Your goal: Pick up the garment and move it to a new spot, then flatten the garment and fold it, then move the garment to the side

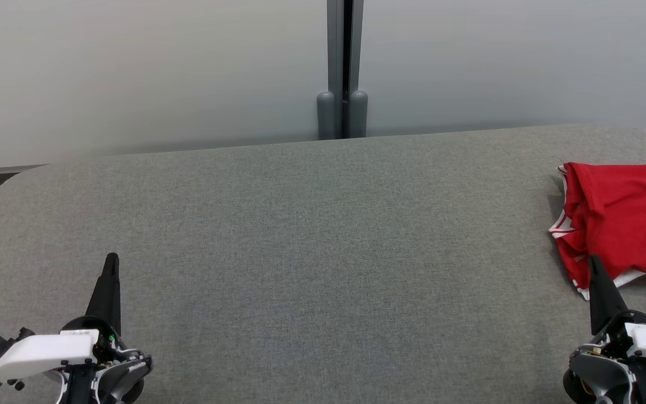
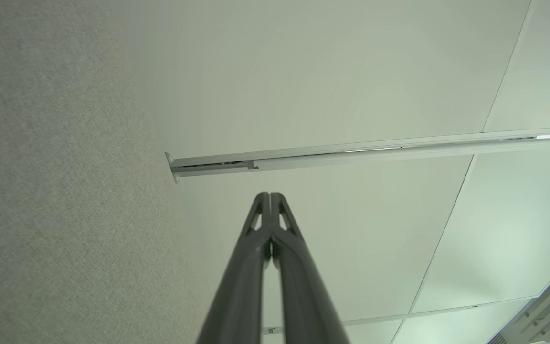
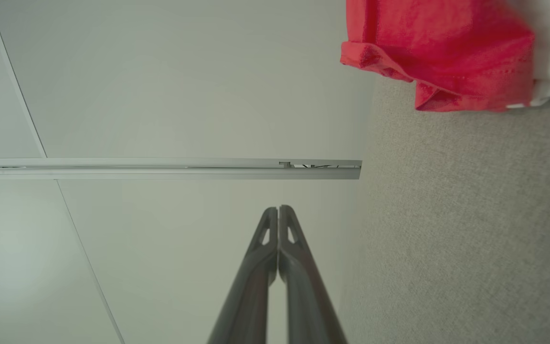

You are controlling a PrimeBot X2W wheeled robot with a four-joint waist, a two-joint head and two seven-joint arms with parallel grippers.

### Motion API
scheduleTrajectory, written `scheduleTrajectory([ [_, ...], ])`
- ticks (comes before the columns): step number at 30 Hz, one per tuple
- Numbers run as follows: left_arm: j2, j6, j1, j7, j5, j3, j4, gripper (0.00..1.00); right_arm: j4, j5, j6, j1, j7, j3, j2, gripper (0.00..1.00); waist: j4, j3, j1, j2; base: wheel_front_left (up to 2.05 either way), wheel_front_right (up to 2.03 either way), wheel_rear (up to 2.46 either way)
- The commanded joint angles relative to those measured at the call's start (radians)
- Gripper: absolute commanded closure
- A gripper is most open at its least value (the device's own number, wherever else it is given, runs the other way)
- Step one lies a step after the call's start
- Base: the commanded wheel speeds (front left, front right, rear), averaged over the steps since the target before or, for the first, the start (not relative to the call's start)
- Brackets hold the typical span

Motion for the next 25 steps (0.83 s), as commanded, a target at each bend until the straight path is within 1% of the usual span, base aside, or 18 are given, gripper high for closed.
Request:
scheduleTrajectory([
  [1,0.002,-0.004,-0.009,0.003,-0.001,0.004,0.001,1.0,0.001,0.006,0.0,-0.011,0.002,0.0,-0.001,1.0,0.0,0.0,-0.0001,0.0,0.0,0.0,0.0],
  [25,0.002,-0.004,-0.009,0.003,-0.001,0.004,0.001,1.0,0.001,0.006,0.0,-0.011,0.002,0.0,-0.001,1.0,0.0,0.0,-0.0001,0.0,0.0,0.0,0.0],
])
